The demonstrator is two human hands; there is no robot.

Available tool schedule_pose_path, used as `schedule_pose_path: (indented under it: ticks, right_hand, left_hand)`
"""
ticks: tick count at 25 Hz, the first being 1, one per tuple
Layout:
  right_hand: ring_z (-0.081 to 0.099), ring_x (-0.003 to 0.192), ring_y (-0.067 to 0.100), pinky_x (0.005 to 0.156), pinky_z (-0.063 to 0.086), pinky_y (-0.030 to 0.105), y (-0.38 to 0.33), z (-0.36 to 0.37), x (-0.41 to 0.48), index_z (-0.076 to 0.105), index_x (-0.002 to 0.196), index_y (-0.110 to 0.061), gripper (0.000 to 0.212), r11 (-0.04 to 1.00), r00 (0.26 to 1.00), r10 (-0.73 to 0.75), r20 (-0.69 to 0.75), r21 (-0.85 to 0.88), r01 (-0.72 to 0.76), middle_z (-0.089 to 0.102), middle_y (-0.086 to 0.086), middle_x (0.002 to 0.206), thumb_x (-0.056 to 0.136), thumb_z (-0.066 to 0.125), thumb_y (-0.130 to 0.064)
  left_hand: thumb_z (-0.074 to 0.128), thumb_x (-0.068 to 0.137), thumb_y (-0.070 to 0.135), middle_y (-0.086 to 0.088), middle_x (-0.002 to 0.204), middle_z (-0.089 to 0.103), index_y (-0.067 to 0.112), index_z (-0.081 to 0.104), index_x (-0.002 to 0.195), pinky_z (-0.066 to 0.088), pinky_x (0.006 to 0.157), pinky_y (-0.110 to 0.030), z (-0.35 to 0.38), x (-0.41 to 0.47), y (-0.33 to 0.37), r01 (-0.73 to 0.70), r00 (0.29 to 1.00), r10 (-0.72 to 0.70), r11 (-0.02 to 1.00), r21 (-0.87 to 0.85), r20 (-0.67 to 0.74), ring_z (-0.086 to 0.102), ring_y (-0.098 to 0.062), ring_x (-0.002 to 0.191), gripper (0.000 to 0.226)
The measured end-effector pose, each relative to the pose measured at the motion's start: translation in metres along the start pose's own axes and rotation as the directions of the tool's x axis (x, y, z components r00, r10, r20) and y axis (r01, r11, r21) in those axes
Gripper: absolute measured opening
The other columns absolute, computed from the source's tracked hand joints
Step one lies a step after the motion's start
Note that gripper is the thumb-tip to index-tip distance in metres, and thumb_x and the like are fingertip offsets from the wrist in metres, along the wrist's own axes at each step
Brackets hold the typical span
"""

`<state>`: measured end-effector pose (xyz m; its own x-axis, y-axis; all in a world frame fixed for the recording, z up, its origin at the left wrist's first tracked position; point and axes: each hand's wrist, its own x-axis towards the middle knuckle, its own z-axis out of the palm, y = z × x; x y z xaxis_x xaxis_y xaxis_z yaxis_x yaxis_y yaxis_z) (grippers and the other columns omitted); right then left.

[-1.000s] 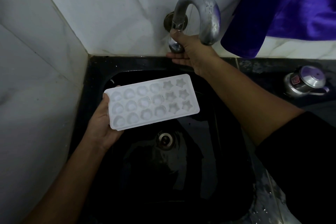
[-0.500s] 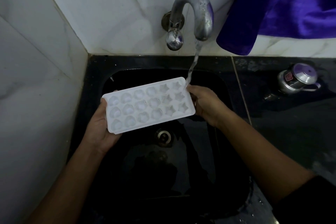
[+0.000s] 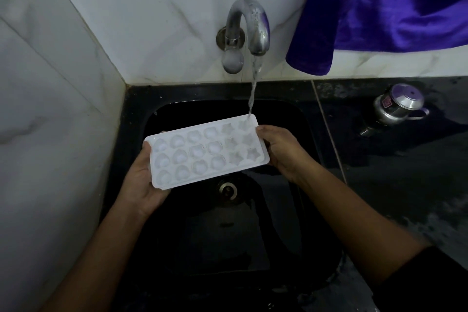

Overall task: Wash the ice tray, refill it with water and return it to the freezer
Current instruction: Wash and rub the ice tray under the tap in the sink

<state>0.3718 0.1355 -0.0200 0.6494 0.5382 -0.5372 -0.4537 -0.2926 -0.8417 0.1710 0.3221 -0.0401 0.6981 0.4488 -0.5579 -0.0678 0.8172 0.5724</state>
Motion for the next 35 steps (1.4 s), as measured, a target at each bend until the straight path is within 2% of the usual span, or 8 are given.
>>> schedule_pose_path:
  ticks: [5, 11, 18, 22, 26, 29, 32, 35]
  right_hand:
    - [0.078, 0.087, 0.022, 0.060, 0.057, 0.027, 0.004, -0.004, -0.009, 0.074, 0.114, -0.006, 0.028, 0.999, 1.000, -0.021, 0.020, -0.026, 0.021, 0.080, 0.010, 0.103, 0.107, 0.050, -0.018]
    - [0.077, 0.082, 0.023, 0.058, 0.059, 0.028, -0.001, -0.016, -0.022, 0.075, 0.110, -0.006, 0.026, 0.999, 0.999, -0.031, -0.031, -0.014, 0.031, 0.080, 0.010, 0.098, 0.106, 0.051, -0.016]
    - [0.076, 0.081, 0.022, 0.065, 0.061, 0.033, -0.006, -0.041, -0.032, 0.075, 0.102, -0.011, 0.026, 0.997, 0.996, -0.053, -0.070, -0.061, 0.049, 0.080, 0.006, 0.094, 0.105, 0.051, -0.018]
    - [0.071, 0.091, 0.021, 0.078, 0.059, 0.035, -0.009, -0.052, -0.023, 0.070, 0.106, -0.012, 0.025, 0.946, 0.976, -0.183, -0.116, -0.290, 0.143, 0.074, 0.005, 0.102, 0.107, 0.052, -0.030]
    - [0.066, 0.094, 0.018, 0.084, 0.056, 0.039, -0.022, -0.056, -0.001, 0.066, 0.112, -0.013, 0.038, 0.782, 0.922, -0.370, -0.115, -0.575, 0.242, 0.068, 0.002, 0.101, 0.107, 0.048, -0.046]
    - [0.067, 0.113, 0.027, 0.096, 0.057, 0.053, -0.023, -0.047, 0.002, 0.044, 0.149, -0.021, 0.061, 0.638, 0.933, -0.358, 0.022, -0.724, 0.262, 0.065, 0.011, 0.129, 0.104, 0.039, -0.061]
    - [0.023, 0.156, 0.034, 0.123, 0.031, 0.054, -0.005, -0.035, -0.023, 0.003, 0.166, -0.017, 0.085, 0.280, 0.887, -0.347, 0.305, -0.869, 0.408, 0.010, 0.012, 0.173, 0.102, 0.027, -0.069]
    - [-0.001, 0.161, 0.027, 0.128, 0.018, 0.052, 0.015, -0.030, -0.048, 0.009, 0.166, -0.013, 0.092, -0.049, 0.790, -0.306, 0.532, -0.837, 0.545, -0.004, 0.006, 0.174, 0.099, 0.017, -0.075]
  left_hand:
    - [0.036, 0.111, 0.054, -0.015, 0.145, 0.065, 0.012, 0.056, 0.151, 0.064, 0.088, -0.047, 0.000, -0.015, -0.006, -0.014, 1.000, 0.014, 1.000, 0.002, -0.002, 0.069, -0.032, 0.125, 0.062]
    - [0.032, 0.112, 0.050, -0.010, 0.119, 0.079, 0.020, 0.088, 0.094, 0.066, 0.074, -0.042, 0.030, -0.029, -0.014, -0.066, 0.998, 0.066, 0.997, 0.041, -0.002, 0.079, -0.026, 0.102, 0.066]
    - [0.035, 0.111, 0.051, -0.013, 0.132, 0.073, 0.019, 0.086, 0.106, 0.066, 0.079, -0.045, 0.040, -0.019, -0.035, -0.081, 0.996, 0.082, 0.997, -0.007, 0.041, 0.076, -0.029, 0.111, 0.061]
    - [0.037, 0.112, 0.049, -0.011, 0.135, 0.072, 0.024, 0.085, 0.104, 0.065, 0.082, -0.046, 0.054, -0.019, -0.047, -0.112, 0.992, 0.113, 0.994, -0.007, 0.065, 0.075, -0.029, 0.115, 0.054]
    - [0.037, 0.111, 0.048, -0.008, 0.123, 0.078, 0.026, 0.086, 0.095, 0.066, 0.082, -0.045, 0.069, -0.021, -0.055, -0.125, 0.984, 0.128, 0.992, -0.028, 0.122, 0.077, -0.026, 0.107, 0.057]
    - [0.037, 0.110, 0.049, -0.010, 0.131, 0.074, 0.024, 0.083, 0.110, 0.065, 0.085, -0.048, 0.057, -0.016, -0.048, -0.137, 0.986, 0.146, 0.985, -0.102, 0.081, 0.074, -0.029, 0.116, 0.052]
    - [0.059, 0.101, 0.044, -0.014, 0.135, 0.072, 0.017, 0.081, 0.118, 0.065, 0.084, -0.049, 0.033, -0.010, -0.037, -0.134, 0.988, 0.146, 0.974, -0.181, 0.055, 0.073, -0.032, 0.119, 0.039]
    - [0.105, 0.052, 0.038, -0.014, 0.133, 0.073, 0.015, 0.086, 0.106, 0.063, 0.089, -0.050, 0.011, -0.010, -0.029, -0.157, 0.975, 0.183, 0.969, -0.191, 0.123, 0.073, -0.031, 0.118, 0.062]
